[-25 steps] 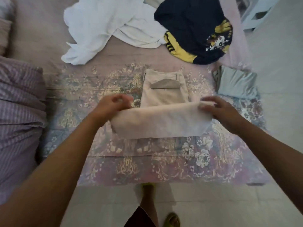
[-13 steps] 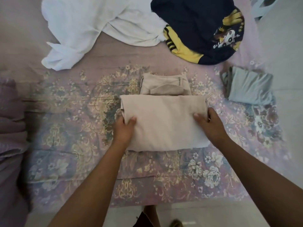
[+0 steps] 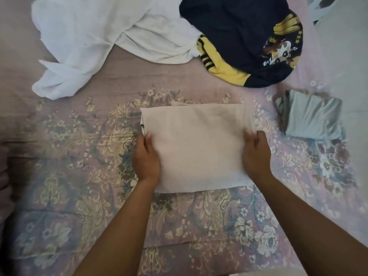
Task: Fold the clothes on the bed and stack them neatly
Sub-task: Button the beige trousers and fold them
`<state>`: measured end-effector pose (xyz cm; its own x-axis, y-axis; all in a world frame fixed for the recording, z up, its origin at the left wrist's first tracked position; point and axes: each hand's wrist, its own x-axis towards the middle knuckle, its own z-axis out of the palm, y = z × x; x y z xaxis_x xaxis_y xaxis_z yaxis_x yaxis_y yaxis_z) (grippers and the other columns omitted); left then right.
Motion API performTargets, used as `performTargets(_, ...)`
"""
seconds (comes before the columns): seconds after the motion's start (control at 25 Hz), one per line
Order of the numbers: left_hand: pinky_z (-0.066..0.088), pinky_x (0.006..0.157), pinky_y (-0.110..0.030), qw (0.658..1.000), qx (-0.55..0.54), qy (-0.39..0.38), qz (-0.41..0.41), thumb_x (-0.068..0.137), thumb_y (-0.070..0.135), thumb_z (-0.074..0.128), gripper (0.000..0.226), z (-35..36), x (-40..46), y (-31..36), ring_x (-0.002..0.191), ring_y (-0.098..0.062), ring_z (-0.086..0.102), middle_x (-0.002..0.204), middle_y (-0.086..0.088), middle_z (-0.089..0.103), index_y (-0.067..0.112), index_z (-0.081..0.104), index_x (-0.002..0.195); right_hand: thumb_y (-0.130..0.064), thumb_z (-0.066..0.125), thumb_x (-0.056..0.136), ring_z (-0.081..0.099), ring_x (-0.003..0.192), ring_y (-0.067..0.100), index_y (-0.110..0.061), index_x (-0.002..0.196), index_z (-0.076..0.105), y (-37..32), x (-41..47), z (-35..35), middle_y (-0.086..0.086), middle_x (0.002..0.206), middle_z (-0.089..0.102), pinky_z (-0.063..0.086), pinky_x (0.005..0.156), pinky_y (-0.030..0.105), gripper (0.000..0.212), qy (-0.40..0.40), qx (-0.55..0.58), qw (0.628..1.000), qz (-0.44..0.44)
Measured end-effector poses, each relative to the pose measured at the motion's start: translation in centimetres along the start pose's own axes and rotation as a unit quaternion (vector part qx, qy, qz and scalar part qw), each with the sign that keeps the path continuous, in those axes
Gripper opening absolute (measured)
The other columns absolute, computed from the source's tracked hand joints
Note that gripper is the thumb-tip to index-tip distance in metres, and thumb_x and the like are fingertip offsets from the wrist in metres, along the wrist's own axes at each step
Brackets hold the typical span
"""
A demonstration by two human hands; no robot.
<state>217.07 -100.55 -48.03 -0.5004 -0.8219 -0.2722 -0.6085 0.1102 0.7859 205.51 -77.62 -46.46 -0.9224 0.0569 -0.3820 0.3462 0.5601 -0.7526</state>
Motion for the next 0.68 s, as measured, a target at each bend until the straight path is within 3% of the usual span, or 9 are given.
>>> performTargets(0.08,0.039,0.069,-0.043,1.000,0.019,0.006,0.000,0.110,0.032,0.039,0.036,0.7,0.9,0.1,0.082,-0.037,0.056,0.090,-0.020,0.059,0.001,0.052,0.097,-0.039,0.043,0.108,0.060,0.089,0.031,-0.013,0.095,0.046,-0.3,1.0,0.6,0.012,0.091,0.062,0.043,0.078,0.042,0.029,0.012,0.013,1.000,-0.010)
performTargets(0.16,0.041,0.071,-0.044,0.997,0.077,-0.023,-0.005,0.110,0.033,0.038,0.037,1.4,1.2,0.1,0.085,-0.038,0.059,0.095,-0.021,0.062,0.001,0.054,0.103,-0.042,0.042,0.107,0.060,0.098,0.033,-0.008,0.104,0.050,-0.2,2.0,0.7,0.016,0.103,0.064,0.042,0.083,0.042,0.035,-0.027,-0.029,0.999,0.005)
performTargets(0.28,0.045,0.081,-0.048,0.992,0.119,-0.015,-0.036,0.108,0.041,0.036,0.042,1.6,1.6,0.8,0.099,-0.041,0.062,0.115,-0.023,0.064,0.005,0.048,0.127,-0.050,0.041,0.105,0.056,0.118,0.039,-0.004,0.131,0.049,-0.3,3.5,0.9,0.019,0.129,0.060,0.043,0.098,0.046,0.054,-0.060,-0.054,0.994,0.072)
performTargets(0.36,0.046,0.091,-0.049,0.994,0.077,0.007,-0.079,0.106,0.048,0.039,0.055,1.6,3.3,1.8,0.114,-0.041,0.060,0.132,-0.023,0.059,0.007,0.038,0.142,-0.053,0.043,0.103,0.055,0.120,0.037,-0.007,0.136,0.049,-1.6,4.7,1.2,0.016,0.132,0.059,0.043,0.100,0.047,0.057,-0.047,-0.030,0.995,0.079)
performTargets(0.44,0.044,0.097,-0.047,0.995,0.039,0.009,-0.094,0.106,0.047,0.040,0.057,2.1,5.4,2.6,0.121,-0.040,0.057,0.138,-0.023,0.056,0.006,0.038,0.145,-0.047,0.046,0.104,0.056,0.115,0.035,-0.004,0.129,0.052,-2.8,6.4,1.8,0.016,0.125,0.061,0.043,0.096,0.044,0.050,-0.027,0.013,0.998,0.047)
performTargets(0.56,0.045,0.090,-0.051,0.987,0.157,0.006,-0.041,0.109,0.036,0.035,0.042,3.5,5.9,3.2,0.110,-0.048,0.060,0.123,-0.029,0.061,0.003,0.045,0.133,-0.037,0.041,0.108,0.058,0.105,0.038,-0.002,0.120,0.047,-3.1,7.6,2.2,0.019,0.113,0.061,0.043,0.088,0.046,0.037,-0.005,-0.027,1.000,-0.012)
performTargets(0.64,0.045,0.093,-0.055,0.967,0.252,0.048,0.006,0.107,0.028,0.040,0.040,4.1,4.6,3.4,0.112,-0.048,0.060,0.126,-0.030,0.059,-0.002,0.046,0.133,-0.027,0.043,0.107,0.049,0.124,0.044,0.002,0.136,0.044,-2.7,6.7,2.8,0.026,0.134,0.053,0.039,0.099,0.050,0.042,0.020,-0.153,0.985,-0.075)
performTargets(0.68,0.043,0.099,-0.056,0.951,0.290,0.089,0.067,0.104,0.025,0.044,0.044,4.4,3.9,3.4,0.119,-0.047,0.057,0.132,-0.030,0.055,-0.004,0.046,0.138,-0.023,0.044,0.105,0.041,0.135,0.046,0.004,0.146,0.039,-2.6,5.7,3.5,0.029,0.146,0.044,0.034,0.108,0.052,0.049,0.036,-0.218,0.962,-0.162)
